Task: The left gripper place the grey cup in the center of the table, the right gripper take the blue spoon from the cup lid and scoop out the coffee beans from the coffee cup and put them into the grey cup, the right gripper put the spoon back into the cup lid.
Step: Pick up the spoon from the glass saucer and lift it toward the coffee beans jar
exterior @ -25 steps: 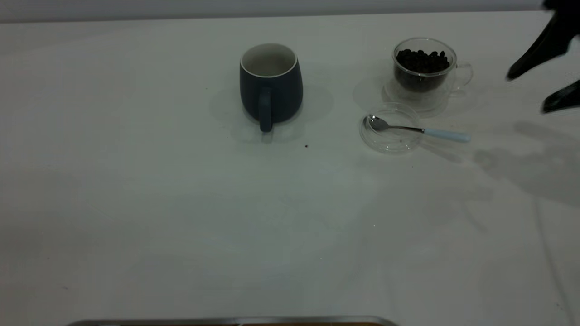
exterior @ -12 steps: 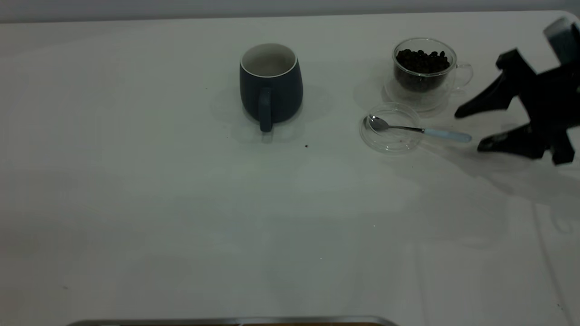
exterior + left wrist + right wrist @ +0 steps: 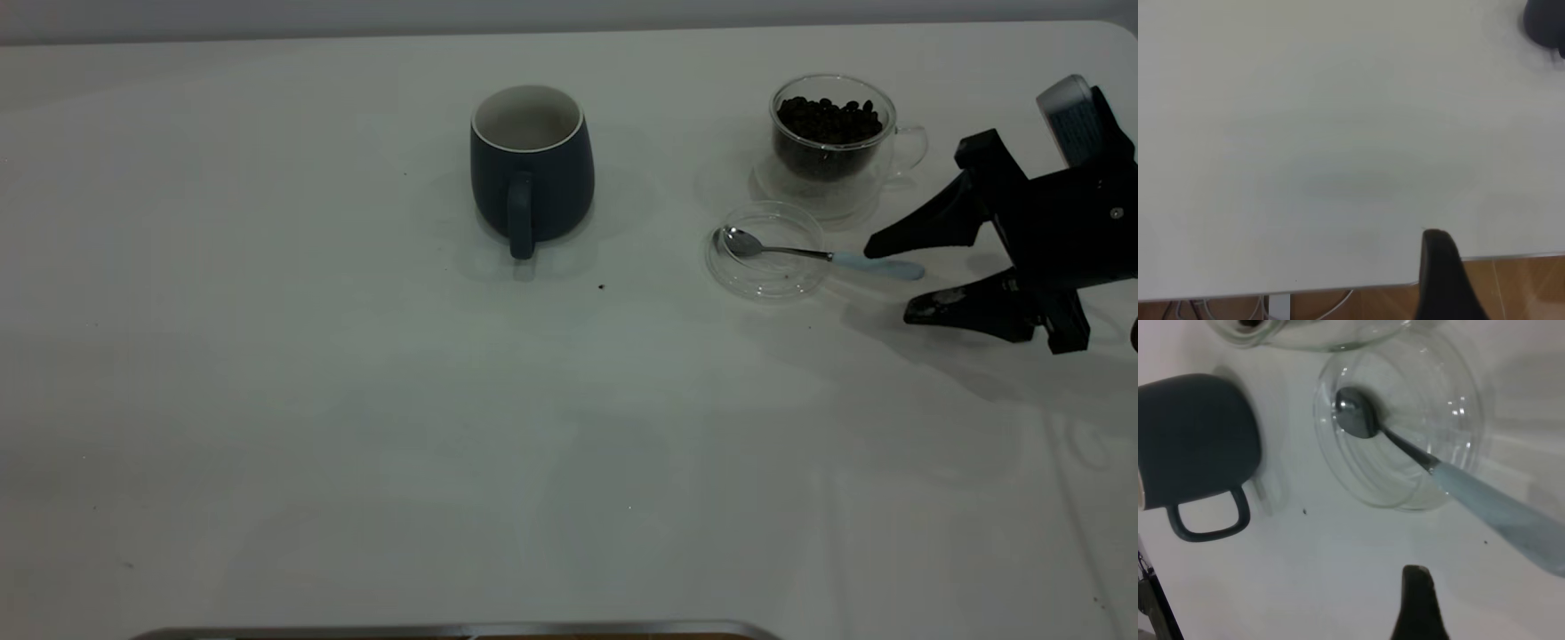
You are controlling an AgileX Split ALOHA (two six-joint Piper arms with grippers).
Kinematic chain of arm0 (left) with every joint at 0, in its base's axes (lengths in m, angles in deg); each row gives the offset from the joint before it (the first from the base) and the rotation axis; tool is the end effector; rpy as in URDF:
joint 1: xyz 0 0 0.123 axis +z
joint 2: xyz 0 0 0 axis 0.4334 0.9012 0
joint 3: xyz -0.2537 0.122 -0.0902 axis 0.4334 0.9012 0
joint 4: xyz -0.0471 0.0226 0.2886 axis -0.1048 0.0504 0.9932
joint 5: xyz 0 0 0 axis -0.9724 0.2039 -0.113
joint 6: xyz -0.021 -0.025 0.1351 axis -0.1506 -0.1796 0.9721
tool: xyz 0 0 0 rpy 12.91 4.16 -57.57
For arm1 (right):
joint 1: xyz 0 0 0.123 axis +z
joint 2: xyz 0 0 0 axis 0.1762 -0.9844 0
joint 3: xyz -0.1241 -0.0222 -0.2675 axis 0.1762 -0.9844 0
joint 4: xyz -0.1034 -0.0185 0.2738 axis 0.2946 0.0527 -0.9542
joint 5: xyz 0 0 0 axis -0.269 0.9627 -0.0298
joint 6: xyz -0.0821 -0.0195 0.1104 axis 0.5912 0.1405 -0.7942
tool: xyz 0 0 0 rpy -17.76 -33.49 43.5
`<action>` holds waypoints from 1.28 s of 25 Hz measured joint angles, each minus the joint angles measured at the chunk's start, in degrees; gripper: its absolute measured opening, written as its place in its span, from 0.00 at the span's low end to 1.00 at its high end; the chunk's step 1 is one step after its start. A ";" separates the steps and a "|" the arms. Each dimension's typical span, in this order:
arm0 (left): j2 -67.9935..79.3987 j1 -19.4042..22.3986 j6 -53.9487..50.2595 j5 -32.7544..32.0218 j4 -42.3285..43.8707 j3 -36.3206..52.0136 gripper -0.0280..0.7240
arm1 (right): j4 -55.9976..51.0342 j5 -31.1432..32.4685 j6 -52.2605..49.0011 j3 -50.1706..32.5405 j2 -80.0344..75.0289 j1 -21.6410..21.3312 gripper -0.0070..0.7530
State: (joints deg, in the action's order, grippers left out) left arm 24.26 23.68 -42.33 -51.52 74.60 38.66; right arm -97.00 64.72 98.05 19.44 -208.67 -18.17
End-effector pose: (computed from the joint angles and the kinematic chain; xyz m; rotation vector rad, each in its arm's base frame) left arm 0.0580 -0.0058 0.2622 0.0544 2.1160 -0.0474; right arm 0.3441 0.0478 -0.0846 0.7370 2.6289 1.1582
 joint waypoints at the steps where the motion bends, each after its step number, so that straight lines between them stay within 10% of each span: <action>1: 0.00 0.00 0.00 0.00 0.00 0.00 0.70 | 0.00 0.13 0.00 0.24 0.00 0.15 0.79; 32: 0.00 0.00 0.00 0.00 0.00 0.00 0.70 | 0.00 -0.69 -2.00 7.53 -3.44 2.50 0.68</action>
State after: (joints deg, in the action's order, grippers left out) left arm 24.26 23.68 -42.33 -51.52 74.60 38.66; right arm -97.00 64.03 96.05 26.97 -212.11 -15.68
